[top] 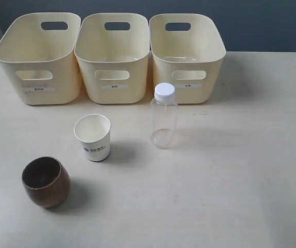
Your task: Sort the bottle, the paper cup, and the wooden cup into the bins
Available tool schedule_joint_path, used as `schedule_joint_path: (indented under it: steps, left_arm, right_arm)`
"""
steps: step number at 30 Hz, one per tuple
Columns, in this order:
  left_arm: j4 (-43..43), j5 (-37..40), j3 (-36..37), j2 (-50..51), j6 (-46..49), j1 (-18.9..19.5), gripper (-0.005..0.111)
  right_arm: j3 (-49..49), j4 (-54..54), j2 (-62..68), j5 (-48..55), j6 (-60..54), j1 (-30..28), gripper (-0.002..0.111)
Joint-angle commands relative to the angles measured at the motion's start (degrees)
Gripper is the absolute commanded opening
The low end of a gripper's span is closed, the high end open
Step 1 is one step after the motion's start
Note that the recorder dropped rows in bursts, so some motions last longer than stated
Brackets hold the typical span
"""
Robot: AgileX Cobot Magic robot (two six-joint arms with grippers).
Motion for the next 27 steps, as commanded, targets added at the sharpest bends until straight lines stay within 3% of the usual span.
schedule_joint_path:
  steps: [1,27]
  left_arm:
    - [0.06,-0.36,0.11,-0.29,-0.08,-0.22,0.000]
    - [0.06,-0.36,0.11,-0.29,-0.08,-0.22,0.000]
  right_arm:
    - [0.13,8.81,-0.23,-5.04,-0.15,-0.02,-0.001]
    - [0.13,10.85,-0.23,2.69,-0.27,-0.02,-0.001]
